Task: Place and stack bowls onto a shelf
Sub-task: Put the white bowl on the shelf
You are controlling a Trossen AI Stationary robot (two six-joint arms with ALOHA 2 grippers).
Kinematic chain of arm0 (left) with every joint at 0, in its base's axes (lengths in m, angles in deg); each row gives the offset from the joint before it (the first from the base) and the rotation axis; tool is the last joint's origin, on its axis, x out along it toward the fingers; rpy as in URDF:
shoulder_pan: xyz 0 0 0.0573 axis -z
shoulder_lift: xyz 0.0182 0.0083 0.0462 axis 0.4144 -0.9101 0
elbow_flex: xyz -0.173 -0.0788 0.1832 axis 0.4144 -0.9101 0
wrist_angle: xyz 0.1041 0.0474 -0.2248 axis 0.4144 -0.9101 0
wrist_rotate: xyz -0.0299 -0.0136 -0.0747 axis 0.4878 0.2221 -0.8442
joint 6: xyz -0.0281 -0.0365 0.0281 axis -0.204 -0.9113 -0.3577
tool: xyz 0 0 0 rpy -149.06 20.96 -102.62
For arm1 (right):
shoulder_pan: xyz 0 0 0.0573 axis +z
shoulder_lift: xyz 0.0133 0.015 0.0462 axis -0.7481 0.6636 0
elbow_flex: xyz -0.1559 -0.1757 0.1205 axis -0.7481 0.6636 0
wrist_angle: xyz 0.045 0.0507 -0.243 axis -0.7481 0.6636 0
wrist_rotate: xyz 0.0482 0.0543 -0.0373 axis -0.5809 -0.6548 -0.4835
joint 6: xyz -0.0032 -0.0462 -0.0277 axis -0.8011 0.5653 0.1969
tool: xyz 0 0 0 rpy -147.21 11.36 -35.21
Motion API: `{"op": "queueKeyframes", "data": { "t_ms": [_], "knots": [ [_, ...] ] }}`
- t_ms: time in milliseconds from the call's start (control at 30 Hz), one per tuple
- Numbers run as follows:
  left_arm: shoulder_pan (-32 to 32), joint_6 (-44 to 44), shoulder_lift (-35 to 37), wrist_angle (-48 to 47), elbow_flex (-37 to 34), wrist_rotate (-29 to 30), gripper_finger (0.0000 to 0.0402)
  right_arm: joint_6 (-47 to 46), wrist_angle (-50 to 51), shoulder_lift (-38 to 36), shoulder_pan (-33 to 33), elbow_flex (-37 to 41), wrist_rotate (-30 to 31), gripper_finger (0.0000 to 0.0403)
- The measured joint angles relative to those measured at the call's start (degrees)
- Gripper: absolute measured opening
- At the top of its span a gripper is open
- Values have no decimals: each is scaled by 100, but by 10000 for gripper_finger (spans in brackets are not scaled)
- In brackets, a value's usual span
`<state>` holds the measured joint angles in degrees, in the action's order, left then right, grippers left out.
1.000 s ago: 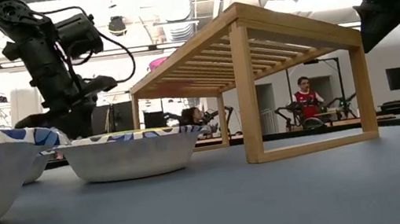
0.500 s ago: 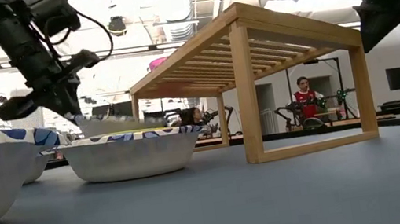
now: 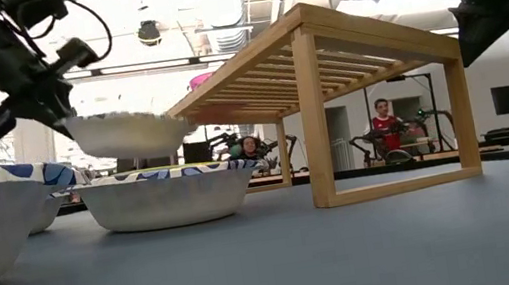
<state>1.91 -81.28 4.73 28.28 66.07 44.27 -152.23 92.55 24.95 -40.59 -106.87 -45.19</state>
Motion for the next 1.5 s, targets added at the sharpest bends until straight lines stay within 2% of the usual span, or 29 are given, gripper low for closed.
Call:
{"op": "queueKeyframes", "data": {
  "t_ms": [300,667,767,900,1000,1133,1233,1367,1500],
  "knots": [
    [9,-108,546,-229,0,-1194,0,13,0,0,0,0,2,36],
    [430,-73,714,-148,0,-2601,0,10,0,0,0,0,2,36],
    [623,-96,714,147,0,-2935,0,-7,-2,0,0,0,2,36],
    [886,-340,714,1075,0,-3076,0,-7,-21,0,0,0,2,36],
    [1044,-692,704,2080,0,-2848,0,-7,-36,0,0,0,6,36],
    [1240,-1201,615,3287,4,-1616,0,-7,-48,0,0,0,71,36],
    [1402,-1258,429,3999,7,-794,0,-5,-105,0,0,0,112,36],
    [1620,-1267,25,4499,23,-142,0,-3,-147,2,0,18,117,36],
    [1835,-1200,-612,4439,379,195,0,-7,-213,4,0,142,111,36]
  ]
}}
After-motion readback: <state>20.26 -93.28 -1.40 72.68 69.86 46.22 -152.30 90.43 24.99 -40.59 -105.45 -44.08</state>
